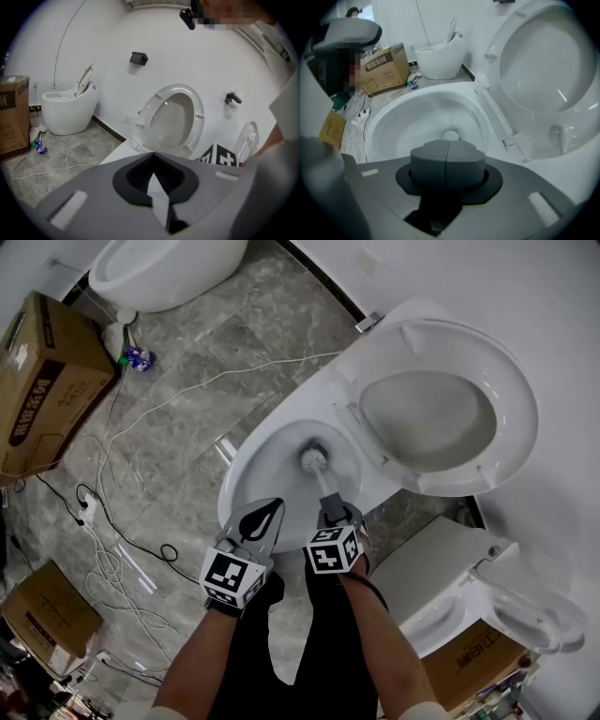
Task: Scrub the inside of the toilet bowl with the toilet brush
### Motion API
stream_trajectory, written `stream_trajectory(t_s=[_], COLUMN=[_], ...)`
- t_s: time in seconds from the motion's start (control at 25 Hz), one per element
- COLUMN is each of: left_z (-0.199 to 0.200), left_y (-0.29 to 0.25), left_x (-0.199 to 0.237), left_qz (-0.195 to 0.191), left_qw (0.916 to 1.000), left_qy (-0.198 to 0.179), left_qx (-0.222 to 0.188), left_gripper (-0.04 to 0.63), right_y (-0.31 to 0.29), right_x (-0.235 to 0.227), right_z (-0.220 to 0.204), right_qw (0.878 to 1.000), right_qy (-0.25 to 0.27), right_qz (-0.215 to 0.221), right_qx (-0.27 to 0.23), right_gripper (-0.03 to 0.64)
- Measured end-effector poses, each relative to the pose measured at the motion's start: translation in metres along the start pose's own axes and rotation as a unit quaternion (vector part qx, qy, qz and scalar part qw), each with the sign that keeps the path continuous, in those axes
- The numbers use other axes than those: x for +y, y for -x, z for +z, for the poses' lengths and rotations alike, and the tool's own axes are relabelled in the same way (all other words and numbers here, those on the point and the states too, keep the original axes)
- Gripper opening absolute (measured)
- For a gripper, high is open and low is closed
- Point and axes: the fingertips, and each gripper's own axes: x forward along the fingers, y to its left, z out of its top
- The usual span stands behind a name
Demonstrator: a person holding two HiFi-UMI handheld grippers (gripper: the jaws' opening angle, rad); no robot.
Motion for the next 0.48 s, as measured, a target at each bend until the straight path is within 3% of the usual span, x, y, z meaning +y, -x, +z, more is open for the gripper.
stream_trajectory(t_s=[0.48], left_z=[0.066], left_y=[0.058], left_x=[-0.049], left_qz=[-0.016], left_qw=[0.9998], left_qy=[-0.009], left_qx=[0.001], left_gripper=[0.006], right_y=[0.151], right_x=[-0.001], right_z=[0.008], right_qw=[0.996], right_qy=[-0.061], right_qz=[0.014], right_qx=[-0.071], right_gripper=[0.161])
